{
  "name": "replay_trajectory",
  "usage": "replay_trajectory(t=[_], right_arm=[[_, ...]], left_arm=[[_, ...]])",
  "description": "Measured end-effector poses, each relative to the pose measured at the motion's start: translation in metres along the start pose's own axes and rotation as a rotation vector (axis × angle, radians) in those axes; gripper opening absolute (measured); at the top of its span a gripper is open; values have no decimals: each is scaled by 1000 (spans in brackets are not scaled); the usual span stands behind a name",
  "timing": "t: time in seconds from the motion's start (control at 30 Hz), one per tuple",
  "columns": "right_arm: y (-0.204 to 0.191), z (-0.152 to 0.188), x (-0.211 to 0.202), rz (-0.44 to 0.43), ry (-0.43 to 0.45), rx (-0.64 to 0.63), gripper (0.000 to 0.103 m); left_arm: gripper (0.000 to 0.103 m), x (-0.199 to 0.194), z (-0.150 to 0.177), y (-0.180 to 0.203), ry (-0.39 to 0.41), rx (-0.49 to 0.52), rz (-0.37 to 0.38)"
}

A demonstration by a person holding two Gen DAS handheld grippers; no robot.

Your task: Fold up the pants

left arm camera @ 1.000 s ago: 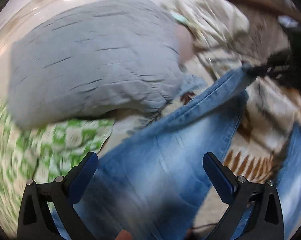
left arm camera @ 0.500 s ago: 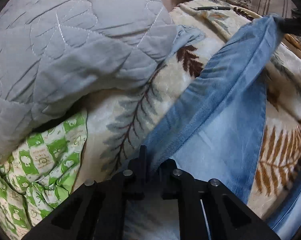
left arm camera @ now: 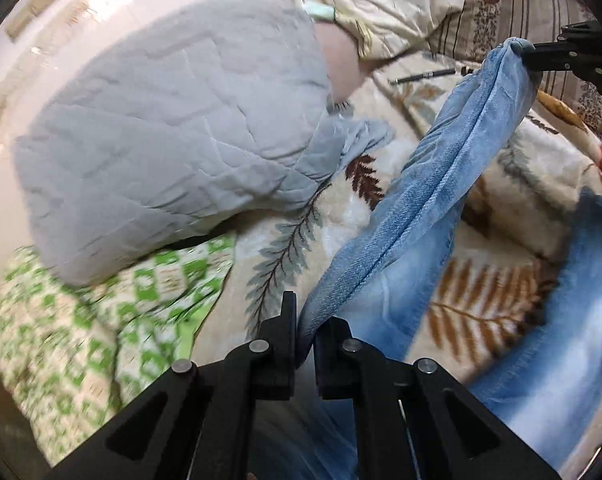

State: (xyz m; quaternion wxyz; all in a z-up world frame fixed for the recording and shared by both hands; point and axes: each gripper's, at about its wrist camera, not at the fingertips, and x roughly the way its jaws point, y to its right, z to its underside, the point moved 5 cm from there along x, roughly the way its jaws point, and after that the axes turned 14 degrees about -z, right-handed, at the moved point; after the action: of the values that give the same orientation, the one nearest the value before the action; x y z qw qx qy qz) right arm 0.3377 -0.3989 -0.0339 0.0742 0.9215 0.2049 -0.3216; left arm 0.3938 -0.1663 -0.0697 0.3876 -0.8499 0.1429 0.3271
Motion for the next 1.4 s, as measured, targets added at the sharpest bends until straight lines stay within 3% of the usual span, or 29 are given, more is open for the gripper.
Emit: replay_trajectory(t=[0.1, 0.3, 0.5, 0.6, 0.77, 0.87, 1.03, 1.1, 1.2, 1.3, 1.4], right_arm=[[-17, 19, -18, 51, -42, -7, 3], [-27, 81, -51, 67, -87, 107, 3], [-45, 148, -71, 35, -114, 186, 3], [-52, 175, -72, 28, -139, 223, 3], [-61, 192, -82, 21, -141, 252, 3], [-72, 202, -93, 14, -130, 270, 3], [-83, 217, -108, 30, -106, 300, 3], [-88, 227, -104, 26, -145, 315, 3], [-84, 244, -86, 31, -235, 357, 3], [-82, 248, -84, 17, -239, 413, 4], [-85, 245, -93, 64, -244, 408, 4]], left_arm=[[7, -33, 12, 11, 5, -28, -18], [7, -97, 42, 59, 33, -89, -54], [7, -124, 90, 109, 22, -139, -80], [7, -126, 109, 128, 7, -143, -108], [7, -136, 129, 143, 14, -185, -115], [7, -132, 144, 147, -15, -251, -79], [7, -129, 155, 161, -2, -251, -81], [7, -125, 158, 164, -25, -264, -70], [8, -111, 164, 182, -97, -182, -55], [8, -107, 166, 185, -111, -183, -33], [8, -105, 166, 180, -123, -208, -6]])
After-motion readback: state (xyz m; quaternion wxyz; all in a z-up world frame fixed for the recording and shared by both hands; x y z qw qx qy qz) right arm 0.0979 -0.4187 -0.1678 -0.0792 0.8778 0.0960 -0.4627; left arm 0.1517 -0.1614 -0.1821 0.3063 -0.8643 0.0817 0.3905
